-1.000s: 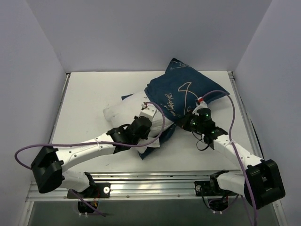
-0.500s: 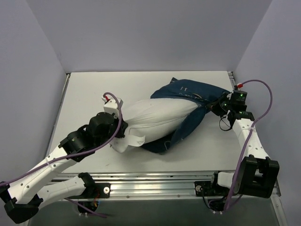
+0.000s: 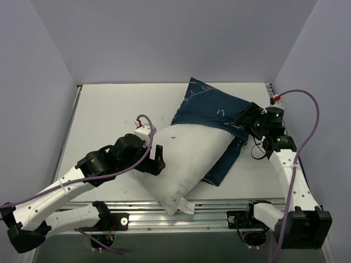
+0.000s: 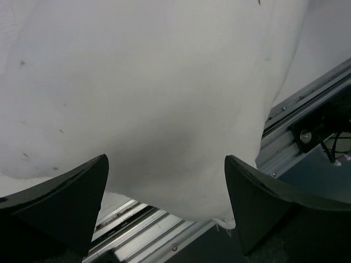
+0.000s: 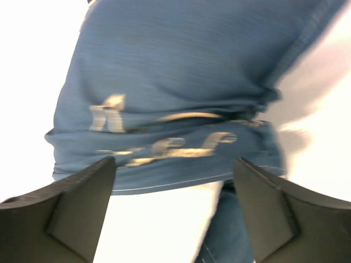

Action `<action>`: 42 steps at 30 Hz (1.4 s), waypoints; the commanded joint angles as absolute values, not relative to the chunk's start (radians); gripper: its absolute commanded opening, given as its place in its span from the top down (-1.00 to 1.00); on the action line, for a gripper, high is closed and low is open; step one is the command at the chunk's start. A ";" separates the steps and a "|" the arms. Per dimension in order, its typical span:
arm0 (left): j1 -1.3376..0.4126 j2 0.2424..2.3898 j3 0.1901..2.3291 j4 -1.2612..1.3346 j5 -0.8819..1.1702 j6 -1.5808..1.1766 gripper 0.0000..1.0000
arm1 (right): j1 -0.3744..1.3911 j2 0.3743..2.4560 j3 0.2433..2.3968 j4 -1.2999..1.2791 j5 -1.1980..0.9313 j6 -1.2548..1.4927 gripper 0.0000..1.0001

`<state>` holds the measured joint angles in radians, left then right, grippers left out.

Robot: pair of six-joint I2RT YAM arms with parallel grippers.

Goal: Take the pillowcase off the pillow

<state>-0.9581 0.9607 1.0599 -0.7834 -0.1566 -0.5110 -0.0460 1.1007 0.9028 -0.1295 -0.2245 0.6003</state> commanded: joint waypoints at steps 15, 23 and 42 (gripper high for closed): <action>-0.548 1.572 1.371 -0.433 0.277 -0.410 -0.88 | 0.371 1.113 1.060 -0.195 0.051 0.356 -0.93; -0.545 1.729 1.264 -0.295 0.413 -0.474 -0.62 | 0.531 1.332 1.271 -0.205 0.133 0.161 -0.94; -0.552 1.434 1.138 -0.339 0.269 -0.459 0.95 | 0.517 1.841 1.534 -0.261 0.147 -0.163 0.91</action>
